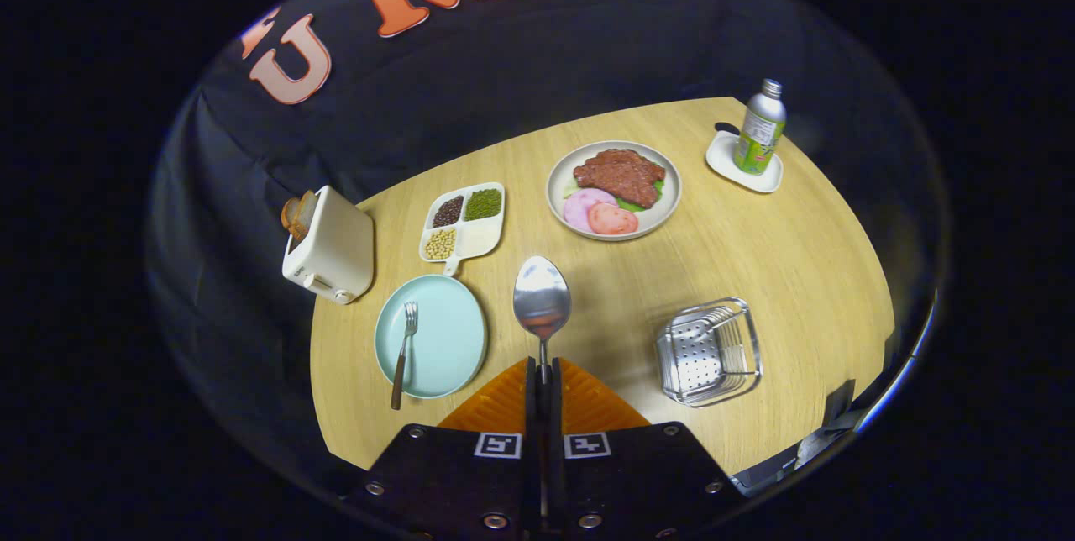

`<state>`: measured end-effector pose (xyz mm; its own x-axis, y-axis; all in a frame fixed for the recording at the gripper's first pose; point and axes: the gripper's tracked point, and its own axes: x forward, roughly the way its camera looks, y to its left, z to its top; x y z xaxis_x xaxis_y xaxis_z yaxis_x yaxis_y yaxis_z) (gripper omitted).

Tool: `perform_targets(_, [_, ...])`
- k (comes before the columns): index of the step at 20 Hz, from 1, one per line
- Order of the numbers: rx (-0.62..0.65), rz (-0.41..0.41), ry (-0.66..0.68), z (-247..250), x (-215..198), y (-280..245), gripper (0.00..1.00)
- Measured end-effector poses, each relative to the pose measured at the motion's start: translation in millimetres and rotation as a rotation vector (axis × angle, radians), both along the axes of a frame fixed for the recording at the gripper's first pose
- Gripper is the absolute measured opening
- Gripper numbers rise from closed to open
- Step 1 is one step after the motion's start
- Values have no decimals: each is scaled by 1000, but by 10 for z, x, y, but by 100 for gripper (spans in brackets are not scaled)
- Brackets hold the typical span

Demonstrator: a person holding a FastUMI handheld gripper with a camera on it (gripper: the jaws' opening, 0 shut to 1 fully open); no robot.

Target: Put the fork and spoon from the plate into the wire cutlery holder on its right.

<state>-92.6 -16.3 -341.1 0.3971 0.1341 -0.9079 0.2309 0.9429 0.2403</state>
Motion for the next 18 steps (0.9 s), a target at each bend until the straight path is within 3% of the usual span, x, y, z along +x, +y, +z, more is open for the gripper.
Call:
perform_targets(7, [-14,-72,74,-117,-470,-682,4])
perform_targets(15, [-25,-29,155,-341,-686,-963,5])
perform_targets(18, [-28,-9,87,-255,-517,-1136,10])
